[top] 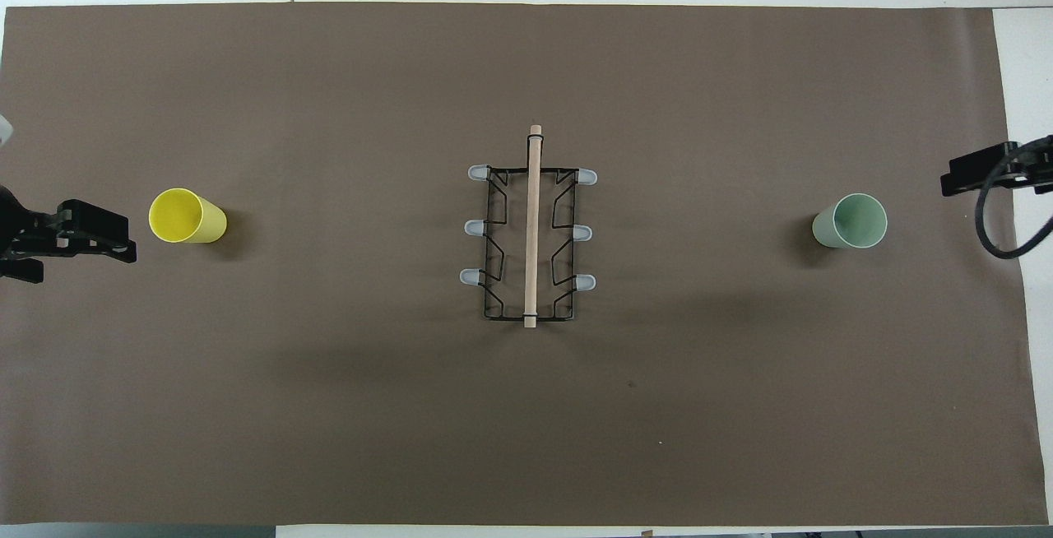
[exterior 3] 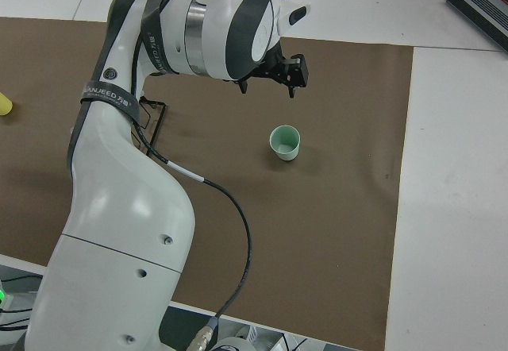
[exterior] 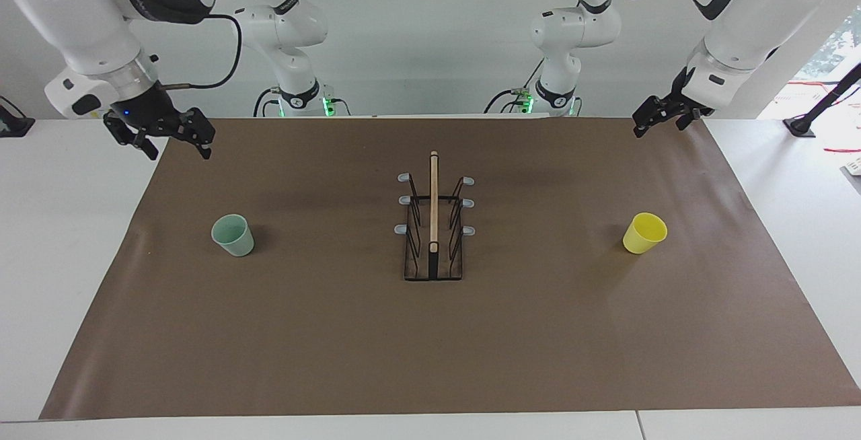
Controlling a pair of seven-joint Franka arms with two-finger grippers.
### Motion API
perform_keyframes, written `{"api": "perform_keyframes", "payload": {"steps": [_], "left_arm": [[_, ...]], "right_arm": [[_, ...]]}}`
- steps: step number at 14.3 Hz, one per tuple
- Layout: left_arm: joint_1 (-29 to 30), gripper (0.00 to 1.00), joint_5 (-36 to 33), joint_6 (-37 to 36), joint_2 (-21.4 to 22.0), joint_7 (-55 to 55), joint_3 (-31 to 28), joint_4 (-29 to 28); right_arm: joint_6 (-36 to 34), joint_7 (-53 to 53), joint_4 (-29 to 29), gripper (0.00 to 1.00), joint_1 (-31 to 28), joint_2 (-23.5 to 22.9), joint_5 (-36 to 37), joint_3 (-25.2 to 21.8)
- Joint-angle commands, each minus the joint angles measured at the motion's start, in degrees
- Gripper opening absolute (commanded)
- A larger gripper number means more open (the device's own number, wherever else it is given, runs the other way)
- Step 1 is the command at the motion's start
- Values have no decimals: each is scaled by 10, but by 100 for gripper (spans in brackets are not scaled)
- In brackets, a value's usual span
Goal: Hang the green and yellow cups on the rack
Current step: 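Reach the left gripper to the yellow cup while the right gripper approaches the green cup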
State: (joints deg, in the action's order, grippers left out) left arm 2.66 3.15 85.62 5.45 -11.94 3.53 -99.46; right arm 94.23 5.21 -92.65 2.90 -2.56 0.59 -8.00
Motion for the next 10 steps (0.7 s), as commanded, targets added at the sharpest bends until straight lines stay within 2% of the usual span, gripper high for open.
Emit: {"api": "perform_keyframes", "payload": {"steps": [1, 2, 5, 6, 8, 10], "left_arm": [[61, 100, 83, 17, -3, -88, 0, -7], [70, 100, 104, 21, -14, -133, -1, 1], [83, 100, 142, 49, -31, -302, -1, -3], [81, 100, 142, 93, -31, -387, 1, -14], [76, 100, 148, 146, -30, -500, 2, -42], [89, 100, 203, 138, -50, -532, 0, -39]], "right_arm": [[-8, -12, 102, 100, 10, -100, 45, 18], [-13, -11, 117, 100, 17, -118, 68, 32], [-46, 43, 105, 100, 36, -141, 167, 64], [-57, 77, 103, 100, 39, -147, 185, 71], [-105, 148, 113, 100, 47, -178, 249, 108], [-180, 262, 146, 100, 47, -226, 335, 166]]}}
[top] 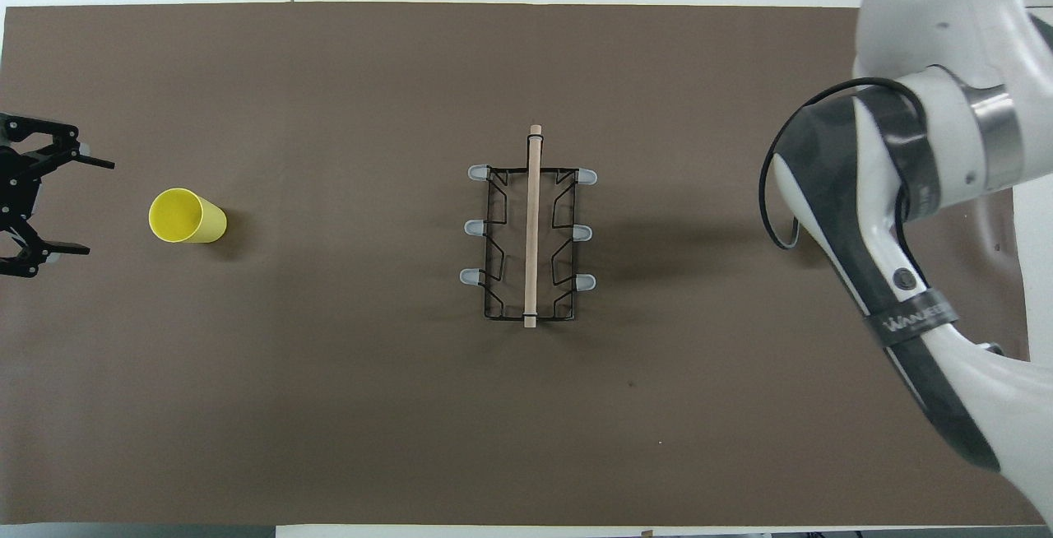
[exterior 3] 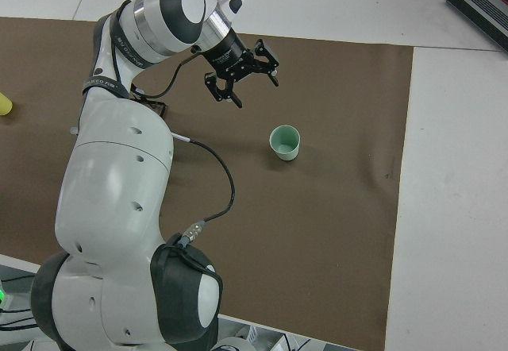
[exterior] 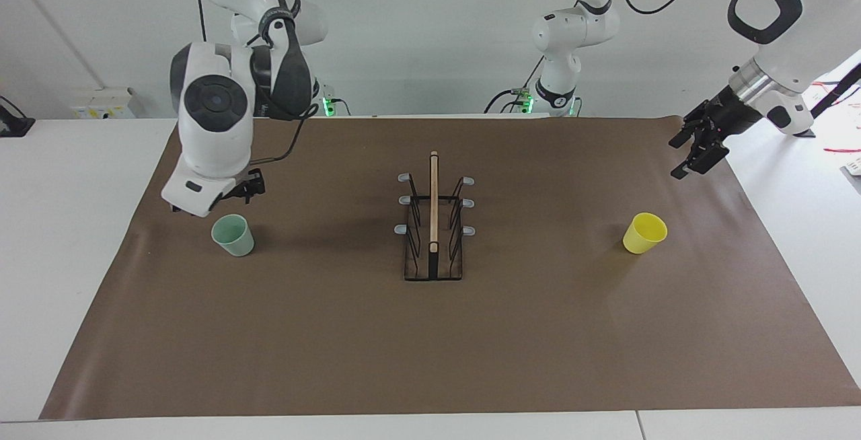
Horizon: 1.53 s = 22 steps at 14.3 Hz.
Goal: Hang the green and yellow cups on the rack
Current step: 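Reach the left gripper to the yellow cup while the right gripper approaches the green cup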
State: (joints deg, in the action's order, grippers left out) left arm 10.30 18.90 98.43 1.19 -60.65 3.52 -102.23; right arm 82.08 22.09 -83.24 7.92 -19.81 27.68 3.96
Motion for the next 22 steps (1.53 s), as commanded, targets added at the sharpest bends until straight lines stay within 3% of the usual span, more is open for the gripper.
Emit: {"api": "perform_keyframes", "payload": {"steps": [1, 3, 7, 11, 15, 22], "left_arm": [[30, 100, 72, 2, -21, -52, 0, -5], [56, 100, 110, -22, -57, -73, 1, 14], [107, 100, 181, -21, -121, -104, 0, 19], [173, 100, 270, 54, -164, -101, 1, -39], [169, 100, 350, 169, -153, -94, 2, -145], [167, 100, 417, 220, -117, 23, 3, -256]], "right_arm": [[-79, 155, 61, 100, -4, -72, 95, 61], [-80, 256, 53, 100, 8, -85, 154, 77], [-77, 269, 8, 100, 36, -98, 214, 80], [-86, 271, -32, 100, 58, -110, 265, 80], [-93, 275, -24, 100, 74, -142, 324, 80], [-86, 265, -20, 100, 67, -173, 282, 82]]}}
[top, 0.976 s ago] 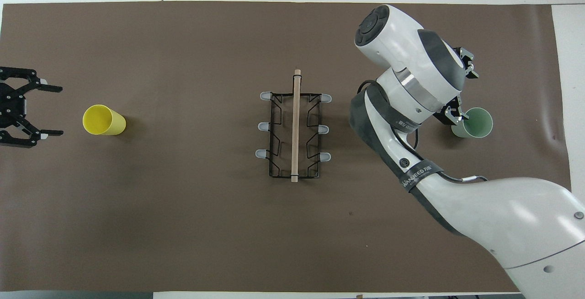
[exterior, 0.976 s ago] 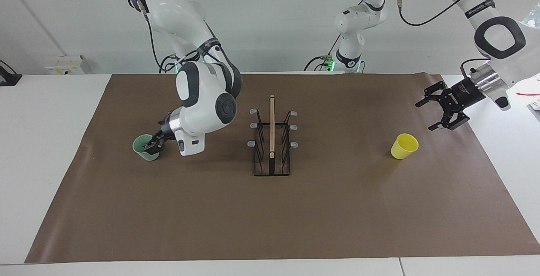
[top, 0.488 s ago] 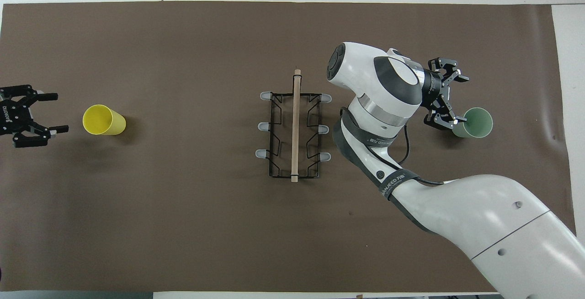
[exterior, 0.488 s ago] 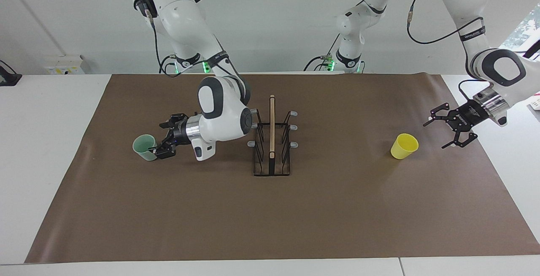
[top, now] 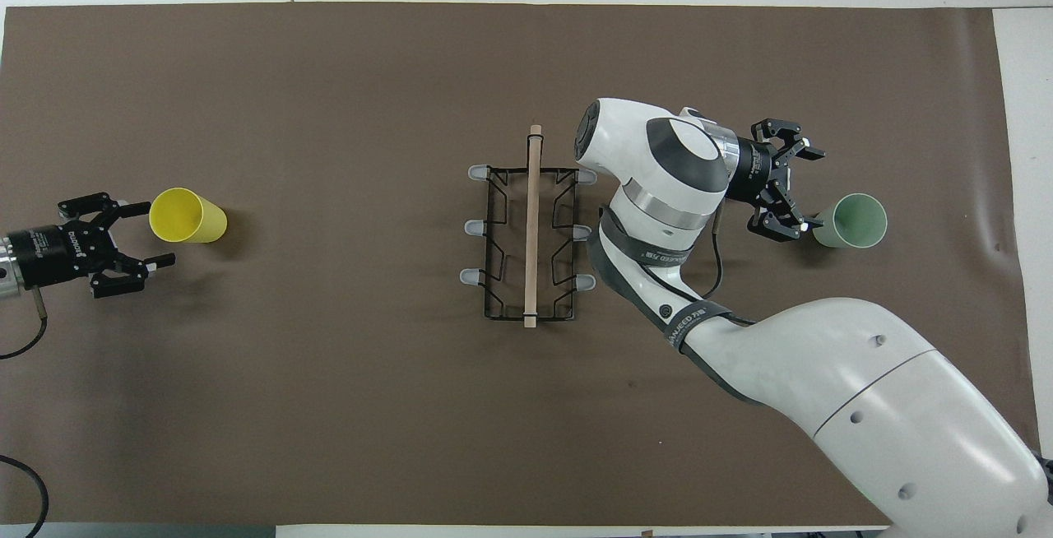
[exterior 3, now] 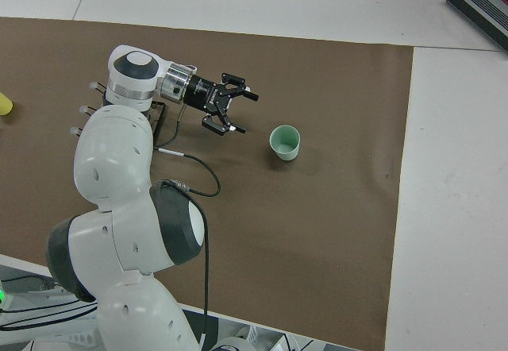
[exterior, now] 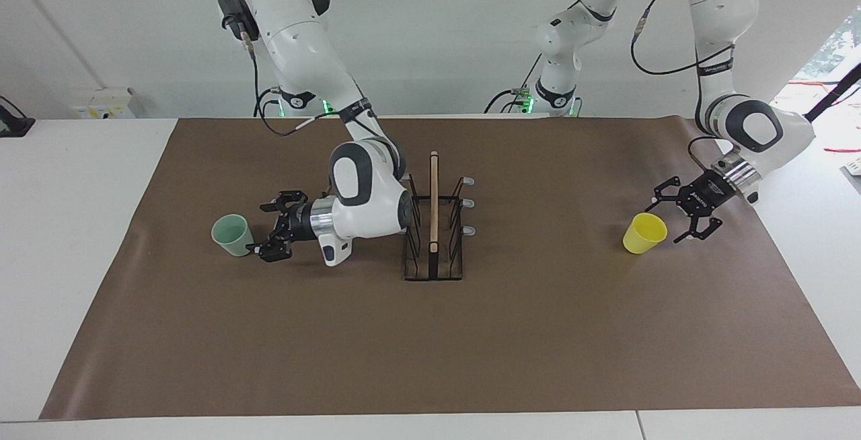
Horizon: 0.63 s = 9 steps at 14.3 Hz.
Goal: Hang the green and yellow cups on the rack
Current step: 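Reach the left gripper to the yellow cup while the right gripper approaches the green cup, then grasp the yellow cup with the left gripper while the right gripper grasps the green cup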
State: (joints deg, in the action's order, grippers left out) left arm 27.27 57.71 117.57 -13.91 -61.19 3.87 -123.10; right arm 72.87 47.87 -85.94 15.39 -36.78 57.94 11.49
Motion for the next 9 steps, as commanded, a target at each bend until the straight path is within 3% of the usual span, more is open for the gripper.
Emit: {"api": "perform_keyframes", "payload": {"steps": [1, 5, 6, 9], "left_arm": [[-4, 100, 42, 35, 33, 29, -1, -47], [-33, 100, 113, 80, 26, 36, 0, -50], [-34, 100, 164, 88, 27, 52, -1, -64], [-63, 100, 201, 129, 26, 92, 0, -88]], "right_arm": [[16, -8, 7, 100, -9, -3, -38, 6], [55, -67, -13, 100, -11, -3, -83, 7], [68, -73, -28, 100, -19, -1, -83, 7], [121, -87, -90, 100, -65, 27, -82, 24]]}}
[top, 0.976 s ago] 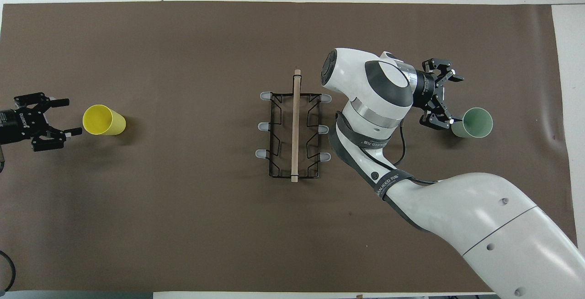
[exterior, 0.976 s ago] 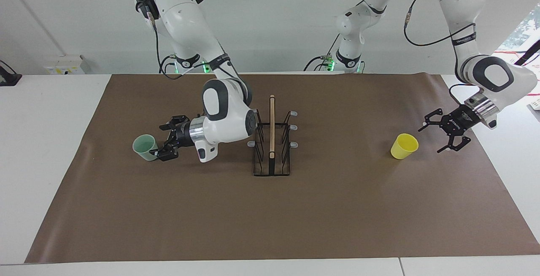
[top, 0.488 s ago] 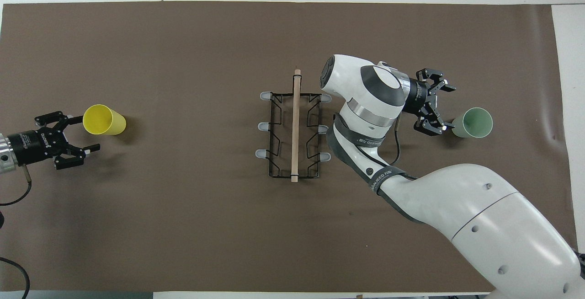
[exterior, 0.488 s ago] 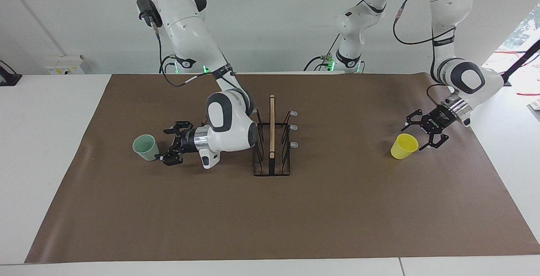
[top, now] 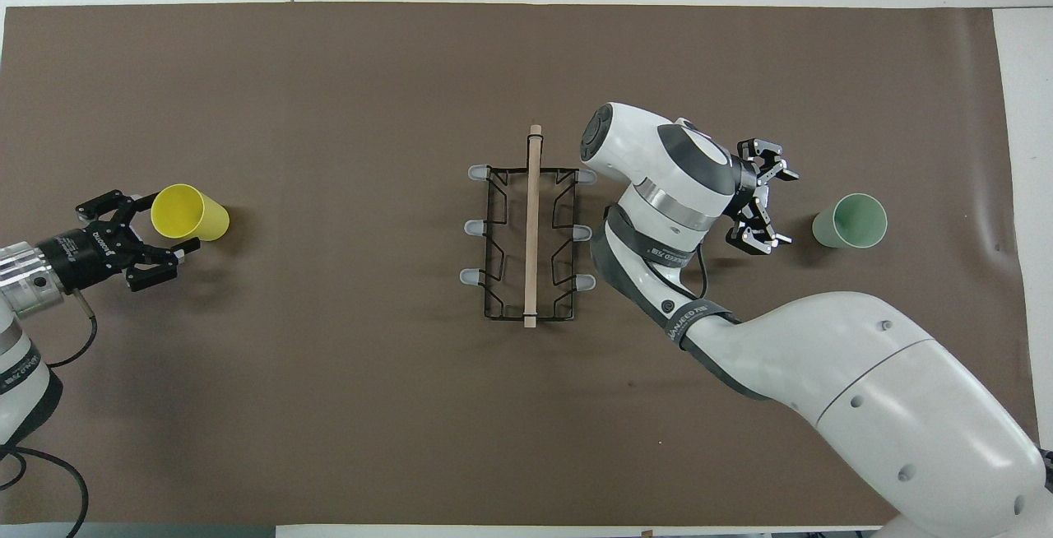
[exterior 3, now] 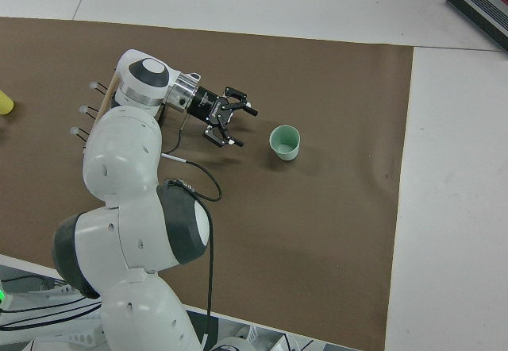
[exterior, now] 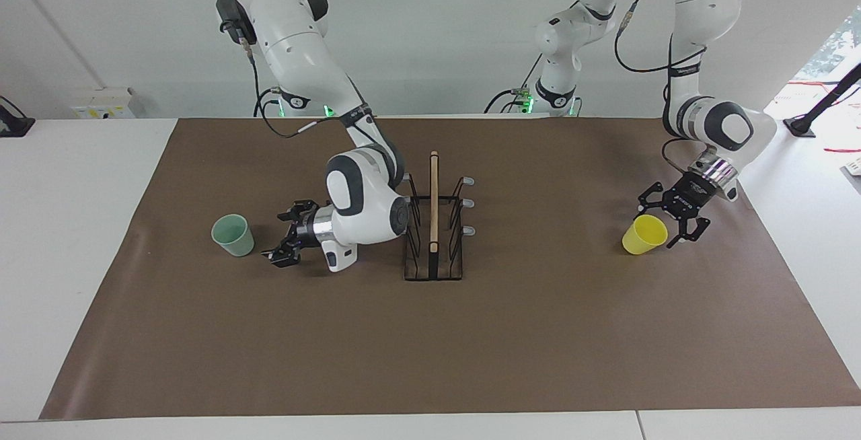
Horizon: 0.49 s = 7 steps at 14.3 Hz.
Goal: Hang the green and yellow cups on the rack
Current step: 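Grasp the yellow cup with the left gripper while the right gripper grasps the green cup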
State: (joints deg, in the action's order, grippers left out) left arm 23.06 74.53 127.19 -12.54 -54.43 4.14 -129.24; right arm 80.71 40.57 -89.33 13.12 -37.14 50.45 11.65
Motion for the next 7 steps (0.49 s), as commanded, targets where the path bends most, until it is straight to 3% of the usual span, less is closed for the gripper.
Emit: {"api": "perform_keyframes", "payload": {"steps": [1, 7], "left_arm": [[-26, 100, 49, 35, 11, 31, -4, -27], [-45, 100, 66, 56, 9, 34, -3, -29]], "right_arm": [[61, -15, -74, 100, -62, 37, -2, 35], [71, -1, -123, 97, -94, 45, 48, 65]]}}
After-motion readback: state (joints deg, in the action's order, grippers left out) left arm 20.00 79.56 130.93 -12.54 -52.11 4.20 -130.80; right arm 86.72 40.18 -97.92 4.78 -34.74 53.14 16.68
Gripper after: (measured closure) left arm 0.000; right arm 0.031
